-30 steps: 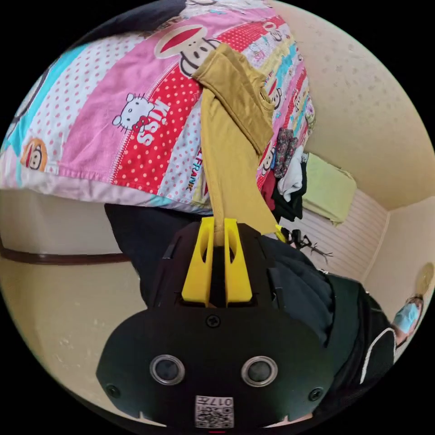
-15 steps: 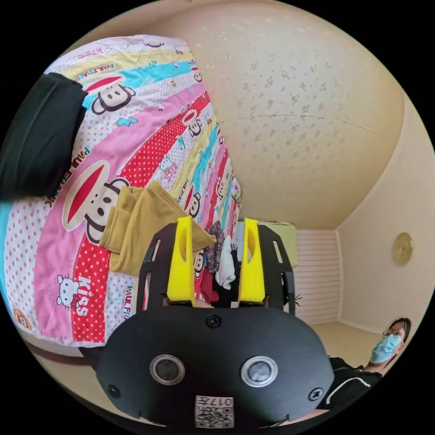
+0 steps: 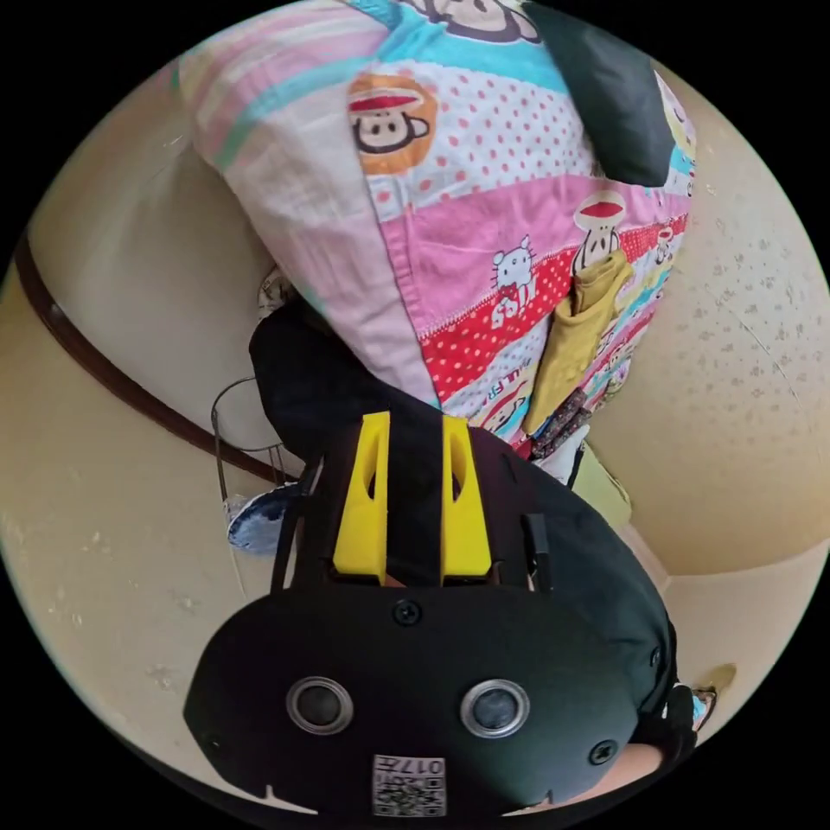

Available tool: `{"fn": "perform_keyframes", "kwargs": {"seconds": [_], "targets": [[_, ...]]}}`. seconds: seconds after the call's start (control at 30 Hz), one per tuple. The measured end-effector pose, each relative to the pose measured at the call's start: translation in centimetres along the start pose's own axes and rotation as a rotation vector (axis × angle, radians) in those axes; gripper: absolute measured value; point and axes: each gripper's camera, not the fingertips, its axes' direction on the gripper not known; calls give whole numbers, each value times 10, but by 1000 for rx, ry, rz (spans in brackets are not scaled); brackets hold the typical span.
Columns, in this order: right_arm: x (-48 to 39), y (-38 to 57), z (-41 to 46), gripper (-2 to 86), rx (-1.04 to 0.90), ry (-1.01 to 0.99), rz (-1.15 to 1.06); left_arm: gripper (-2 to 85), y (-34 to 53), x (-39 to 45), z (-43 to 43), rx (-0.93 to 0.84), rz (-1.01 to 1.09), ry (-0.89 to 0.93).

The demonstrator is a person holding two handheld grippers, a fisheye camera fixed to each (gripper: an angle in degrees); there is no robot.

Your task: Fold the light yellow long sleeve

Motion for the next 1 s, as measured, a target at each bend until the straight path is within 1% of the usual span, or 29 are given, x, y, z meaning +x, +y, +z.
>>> {"fn": "perform_keyframes", "kwargs": {"seconds": [0.07,0.1,0.17,0.2,0.23,0.3,0.37,0.43,0.5,0.6,0.67,0.8,0.83,0.9,0.97,1.0], "targets": [[6,-10,5,66,33,-10,20,100,-9,15,-13,29,19,-15],[3,-15,8,66,36,-7,13,100,-20,36,-18,63,54,-17],[-28,-42,29,67,34,45,-75,100,-40,77,-20,118,126,-4],[-39,-51,37,67,27,61,-108,103,-56,108,-15,143,180,31],[-63,-69,54,69,1,91,-180,106,-72,141,-5,156,228,85],[-103,-94,88,71,-63,125,-304,119,-91,186,11,190,258,142],[-159,-121,140,72,-170,161,-478,122,-100,223,29,225,301,139],[-196,-133,179,73,-225,188,-592,137,-118,248,59,205,291,113],[-227,-142,217,72,-259,194,-681,146,-136,251,82,184,275,112],[-259,-150,279,72,-315,135,-772,149,-170,236,112,172,215,125],[-269,-147,323,74,-352,76,-812,132,-189,220,124,169,163,150],[-266,-125,375,83,-371,51,-874,75,-214,189,126,199,78,302],[-263,-112,391,89,-376,82,-922,61,-219,185,123,193,79,330],[-262,-91,412,100,-367,179,-1007,53,-223,183,113,185,87,331],[-264,-58,439,111,-316,377,-1159,52,-225,190,98,178,130,306],[-265,-48,446,113,-286,434,-1203,52,-226,198,89,165,180,289]]}}
